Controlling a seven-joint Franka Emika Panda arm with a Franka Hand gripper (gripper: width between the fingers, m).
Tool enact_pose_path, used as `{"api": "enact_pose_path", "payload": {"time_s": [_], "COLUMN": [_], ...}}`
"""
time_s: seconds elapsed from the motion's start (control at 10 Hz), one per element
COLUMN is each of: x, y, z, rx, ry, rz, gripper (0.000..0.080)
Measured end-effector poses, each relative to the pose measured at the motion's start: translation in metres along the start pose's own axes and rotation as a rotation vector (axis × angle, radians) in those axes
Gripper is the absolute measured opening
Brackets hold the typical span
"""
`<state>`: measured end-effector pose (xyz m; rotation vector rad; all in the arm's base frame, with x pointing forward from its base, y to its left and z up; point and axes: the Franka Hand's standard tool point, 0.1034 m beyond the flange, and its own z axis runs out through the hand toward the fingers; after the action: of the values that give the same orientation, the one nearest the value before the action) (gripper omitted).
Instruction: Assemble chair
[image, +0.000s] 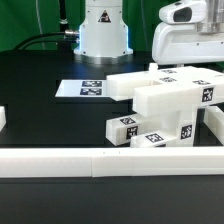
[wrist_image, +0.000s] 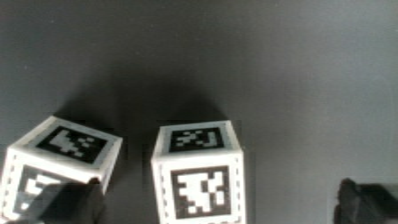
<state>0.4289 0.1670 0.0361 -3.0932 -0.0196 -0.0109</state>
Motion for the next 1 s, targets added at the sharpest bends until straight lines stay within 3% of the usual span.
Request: {"api": "enact_pose_path", "payload": {"time_s": [1.0], "x": [-0.0021], "y": [0.0006], "z": [0.0082], "rx": [-0.007], "ry": [-0.009], "rz": [0.0], "gripper": [0.0648]}}
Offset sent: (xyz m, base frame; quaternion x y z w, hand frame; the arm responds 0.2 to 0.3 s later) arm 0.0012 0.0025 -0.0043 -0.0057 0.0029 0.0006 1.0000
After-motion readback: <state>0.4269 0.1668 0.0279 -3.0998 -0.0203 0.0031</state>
